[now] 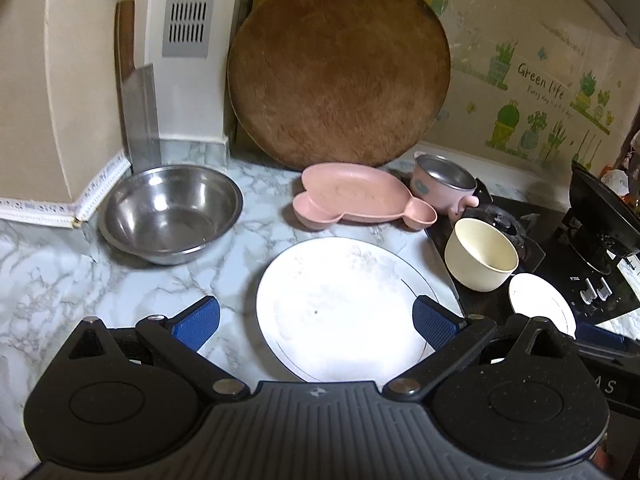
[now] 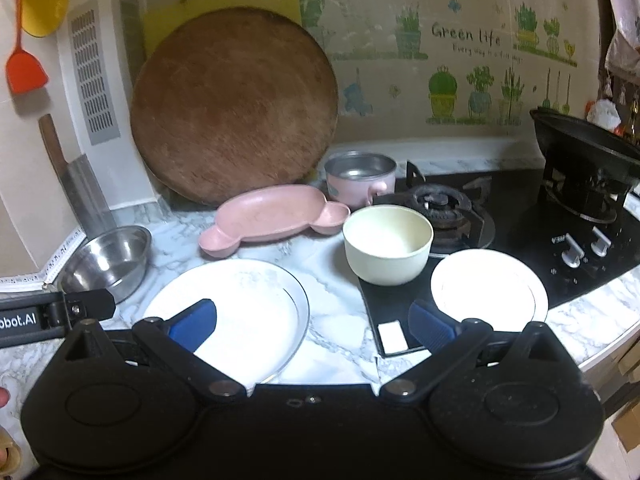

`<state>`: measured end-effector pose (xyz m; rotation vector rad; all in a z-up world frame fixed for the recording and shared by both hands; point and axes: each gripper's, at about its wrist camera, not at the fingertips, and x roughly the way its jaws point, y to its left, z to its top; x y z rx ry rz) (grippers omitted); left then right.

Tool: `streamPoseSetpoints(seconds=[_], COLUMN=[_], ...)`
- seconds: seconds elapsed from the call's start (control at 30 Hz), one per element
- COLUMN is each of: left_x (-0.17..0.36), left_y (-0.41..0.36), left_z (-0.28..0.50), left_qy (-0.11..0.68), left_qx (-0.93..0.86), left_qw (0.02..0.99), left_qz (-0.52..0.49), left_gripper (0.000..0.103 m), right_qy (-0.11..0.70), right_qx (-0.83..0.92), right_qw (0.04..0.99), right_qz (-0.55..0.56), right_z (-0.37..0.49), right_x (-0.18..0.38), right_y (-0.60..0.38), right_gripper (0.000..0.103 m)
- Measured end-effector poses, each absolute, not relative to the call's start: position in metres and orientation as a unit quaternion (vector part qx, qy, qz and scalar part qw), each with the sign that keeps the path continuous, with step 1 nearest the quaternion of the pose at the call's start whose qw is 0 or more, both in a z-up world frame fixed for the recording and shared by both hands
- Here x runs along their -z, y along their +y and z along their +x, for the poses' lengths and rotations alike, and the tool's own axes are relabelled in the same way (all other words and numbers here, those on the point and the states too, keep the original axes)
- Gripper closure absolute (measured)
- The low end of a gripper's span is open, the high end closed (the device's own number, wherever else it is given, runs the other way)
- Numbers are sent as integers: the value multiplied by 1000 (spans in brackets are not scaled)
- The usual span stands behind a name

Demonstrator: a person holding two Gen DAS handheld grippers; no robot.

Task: Organize plates and bowls
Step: 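Close both grippers on the rim of the large white plate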

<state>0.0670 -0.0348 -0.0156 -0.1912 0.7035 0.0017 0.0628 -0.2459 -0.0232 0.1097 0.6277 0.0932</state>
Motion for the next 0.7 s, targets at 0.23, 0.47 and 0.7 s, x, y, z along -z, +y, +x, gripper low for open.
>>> streamPoseSetpoints(seconds=[0.23, 0.47, 0.7], left_x=[23, 34, 66], left_y=[-45, -45, -17], left_z=[80, 99, 134], left_qy=[354, 354, 391], left_qx=[2, -12, -37], left_qw=[931, 932, 914], left_qz=[-87, -80, -98], left_gripper=[0, 0, 0], right_qy=[326, 334, 353], right_qx=[-36, -50, -81], right_qw=[943, 939, 932], right_qz=[62, 62, 31], right_z=[72, 96, 137], right_x=[34, 44, 67], right_y=[-256, -259, -248], right_gripper=[0, 0, 4])
